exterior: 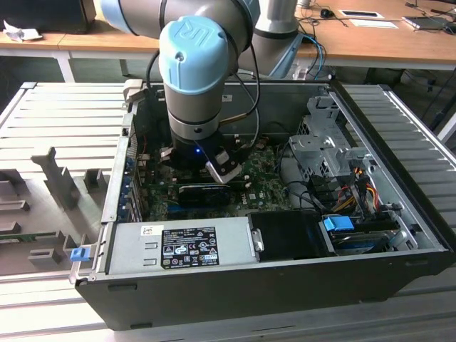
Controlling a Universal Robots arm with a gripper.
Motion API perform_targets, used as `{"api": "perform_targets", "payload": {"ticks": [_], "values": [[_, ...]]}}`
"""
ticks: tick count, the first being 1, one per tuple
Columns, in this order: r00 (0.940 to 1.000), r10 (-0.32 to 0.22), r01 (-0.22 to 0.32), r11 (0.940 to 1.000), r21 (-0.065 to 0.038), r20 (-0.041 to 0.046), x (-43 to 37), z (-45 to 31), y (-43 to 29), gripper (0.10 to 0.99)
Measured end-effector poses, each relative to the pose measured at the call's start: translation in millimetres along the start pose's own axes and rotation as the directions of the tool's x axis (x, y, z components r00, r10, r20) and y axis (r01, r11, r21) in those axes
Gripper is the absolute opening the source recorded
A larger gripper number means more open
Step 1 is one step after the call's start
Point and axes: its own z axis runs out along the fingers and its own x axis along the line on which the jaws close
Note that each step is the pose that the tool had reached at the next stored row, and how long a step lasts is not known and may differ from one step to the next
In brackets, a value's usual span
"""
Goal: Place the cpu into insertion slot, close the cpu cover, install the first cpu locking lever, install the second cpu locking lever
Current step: 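Install the second cpu locking lever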
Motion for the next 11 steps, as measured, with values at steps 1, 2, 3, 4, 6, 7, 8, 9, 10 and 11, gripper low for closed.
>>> {"api": "perform_targets", "payload": {"ticks": [1, 2, 3, 4, 6, 7, 8, 9, 10, 11], "values": [[1.0, 0.0, 0.0, 1.0, -0.006, 0.0005, 0.1, 1.1, -0.3, 0.106], [1.0, 0.0, 0.0, 1.0, -0.01, 0.0012, 0.1, 1.9, -0.5, 0.106], [1.0, 0.0, 0.0, 0.9999, -0.015, 0.0017, 0.2, 3.8, -1.1, 0.106], [1.0, 0.0, 0.0, 0.9999, -0.017, 0.0017, 0.4, 4.8, -1.6, 0.106], [1.0, 0.0, 0.0, 0.9999, -0.017, 0.002, 0.4, 3.8, -1.7, 0.106], [1.0, 0.0, 0.0, 0.9998, -0.018, 0.0023, 0.2, 1.5, -0.8, 0.106], [1.0, 0.0, 0.0, 0.9999, -0.017, 0.0019, 0.1, -2.6, 0.4, 0.106], [1.0, 0.0, 0.0, 0.9998, -0.017, 0.002, 0.0, -5.2, 1.2, 0.106], [1.0, 0.0, 0.0, 0.9998, -0.017, 0.002, -0.1, -8.2, 2.1, 0.106], [1.0, 0.0, 0.0, 0.9998, -0.017, 0.0019, -0.2, -10.7, 2.9, 0.106]]}}
